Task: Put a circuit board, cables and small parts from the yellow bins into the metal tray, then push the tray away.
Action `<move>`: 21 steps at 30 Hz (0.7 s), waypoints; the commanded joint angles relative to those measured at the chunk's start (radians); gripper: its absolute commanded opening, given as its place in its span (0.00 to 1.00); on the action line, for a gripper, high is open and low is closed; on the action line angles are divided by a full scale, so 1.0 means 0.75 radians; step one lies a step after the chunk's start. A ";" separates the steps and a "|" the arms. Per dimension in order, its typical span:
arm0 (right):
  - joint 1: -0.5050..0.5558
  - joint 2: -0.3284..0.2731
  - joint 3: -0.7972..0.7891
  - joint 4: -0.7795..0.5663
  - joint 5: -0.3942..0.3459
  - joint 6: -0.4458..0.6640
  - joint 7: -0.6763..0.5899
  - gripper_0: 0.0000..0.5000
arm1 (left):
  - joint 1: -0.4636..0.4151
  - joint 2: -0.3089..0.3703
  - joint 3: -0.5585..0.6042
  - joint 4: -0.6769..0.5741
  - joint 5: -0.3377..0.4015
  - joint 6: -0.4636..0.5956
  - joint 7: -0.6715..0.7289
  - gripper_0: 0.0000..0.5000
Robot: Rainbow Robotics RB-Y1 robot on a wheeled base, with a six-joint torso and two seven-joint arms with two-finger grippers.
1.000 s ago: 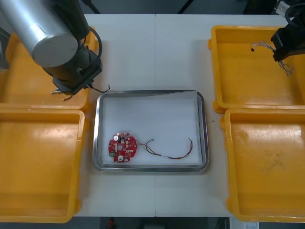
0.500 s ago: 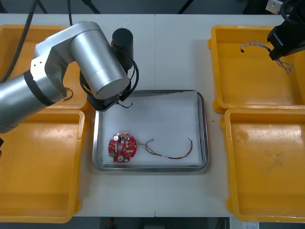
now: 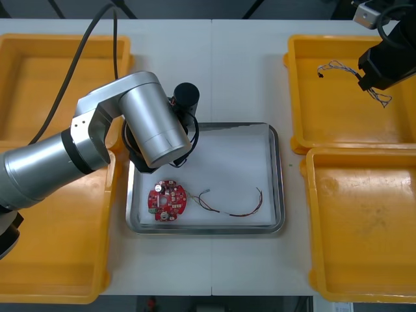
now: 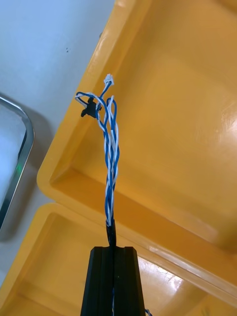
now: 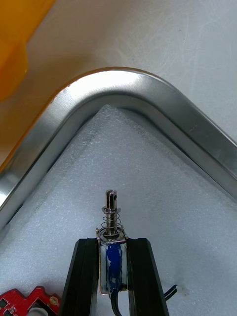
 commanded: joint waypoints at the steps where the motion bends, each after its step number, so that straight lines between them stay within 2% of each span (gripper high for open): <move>1: 0.061 -0.025 -0.108 -0.097 -0.024 0.029 0.035 0.00 | 0.023 -0.036 -0.018 -0.029 -0.042 -0.014 0.002 0.06; 5: 0.106 -0.011 -0.143 -0.158 -0.031 0.037 0.033 0.00 | 0.021 -0.041 -0.018 -0.031 -0.046 -0.016 0.002 0.34; 7: 0.114 -0.011 -0.145 -0.179 -0.033 0.041 0.027 0.00 | 0.021 -0.041 -0.018 -0.031 -0.048 -0.016 0.002 0.40; 12: 0.120 -0.011 -0.145 -0.193 -0.041 0.045 0.029 0.00 | 0.021 -0.036 -0.016 -0.051 -0.048 -0.014 0.006 0.48; 17: 0.122 -0.004 -0.145 -0.193 -0.045 0.047 0.033 0.00 | 0.010 -0.022 -0.016 -0.066 -0.034 -0.014 0.019 0.50; 21: 0.122 0.000 -0.145 -0.193 -0.047 0.051 0.035 0.00 | -0.045 0.019 0.031 -0.096 0.074 0.005 0.025 0.56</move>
